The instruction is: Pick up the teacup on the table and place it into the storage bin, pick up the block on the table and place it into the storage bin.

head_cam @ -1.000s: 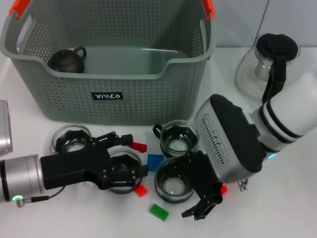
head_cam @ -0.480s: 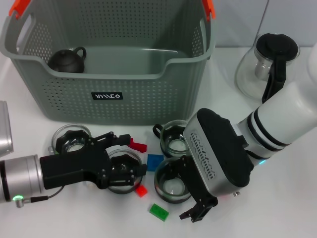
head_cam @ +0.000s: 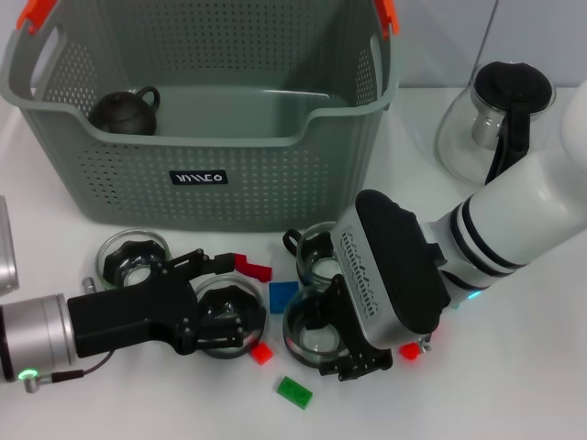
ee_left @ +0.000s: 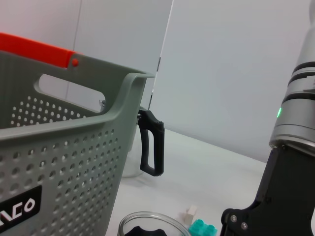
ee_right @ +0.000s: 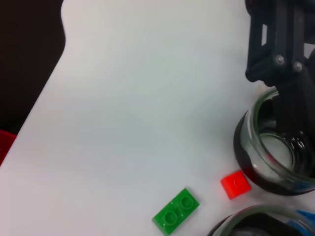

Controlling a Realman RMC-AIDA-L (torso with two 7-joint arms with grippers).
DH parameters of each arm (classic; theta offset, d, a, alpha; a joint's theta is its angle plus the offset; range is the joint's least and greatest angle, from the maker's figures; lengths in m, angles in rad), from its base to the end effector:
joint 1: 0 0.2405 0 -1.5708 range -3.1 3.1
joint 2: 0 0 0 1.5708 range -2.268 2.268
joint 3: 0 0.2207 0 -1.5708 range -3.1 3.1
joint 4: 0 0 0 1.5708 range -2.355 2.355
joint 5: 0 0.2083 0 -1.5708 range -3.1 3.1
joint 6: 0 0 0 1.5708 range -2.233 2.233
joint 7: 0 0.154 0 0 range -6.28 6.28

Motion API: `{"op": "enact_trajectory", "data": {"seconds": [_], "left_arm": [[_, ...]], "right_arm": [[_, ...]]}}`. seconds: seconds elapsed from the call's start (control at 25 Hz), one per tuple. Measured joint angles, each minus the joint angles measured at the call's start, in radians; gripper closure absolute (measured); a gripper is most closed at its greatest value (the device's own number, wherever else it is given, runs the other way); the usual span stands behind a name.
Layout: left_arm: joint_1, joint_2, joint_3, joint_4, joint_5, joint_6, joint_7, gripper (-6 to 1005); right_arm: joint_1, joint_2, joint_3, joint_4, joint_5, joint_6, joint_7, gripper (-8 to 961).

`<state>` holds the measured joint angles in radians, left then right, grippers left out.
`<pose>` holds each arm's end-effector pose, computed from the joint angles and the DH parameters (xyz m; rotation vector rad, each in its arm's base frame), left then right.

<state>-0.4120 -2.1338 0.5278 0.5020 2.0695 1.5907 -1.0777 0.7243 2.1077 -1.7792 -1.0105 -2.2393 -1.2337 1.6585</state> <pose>-0.2654 0.2622 -0.0248 -2.6569 -0.6091 -0.7976 0.1278 0.3059 -0.1083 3.0261 0.5009 0.4300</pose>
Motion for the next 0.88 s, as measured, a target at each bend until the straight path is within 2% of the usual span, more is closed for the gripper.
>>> {"op": "enact_trajectory", "data": {"seconds": [0.2, 0.64, 0.88], "left_arm": [[0.003, -0.001, 0.0, 0.0, 0.0, 0.0, 0.002, 75], [0.006, -0.001, 0.0, 0.0, 0.004, 0.0, 0.002, 76], [0.006, -0.001, 0.0, 0.0, 0.004, 0.004, 0.002, 76]], "right_arm": [[0.012, 0.0, -0.003, 0.035, 0.002, -0.007, 0.0, 357], [0.024, -0.001, -0.008, 0.044, 0.004, -0.047, 0.046, 831], [0.015, -0.003, 0.005, 0.02, 0.004, -0.086, 0.076, 890]]}}
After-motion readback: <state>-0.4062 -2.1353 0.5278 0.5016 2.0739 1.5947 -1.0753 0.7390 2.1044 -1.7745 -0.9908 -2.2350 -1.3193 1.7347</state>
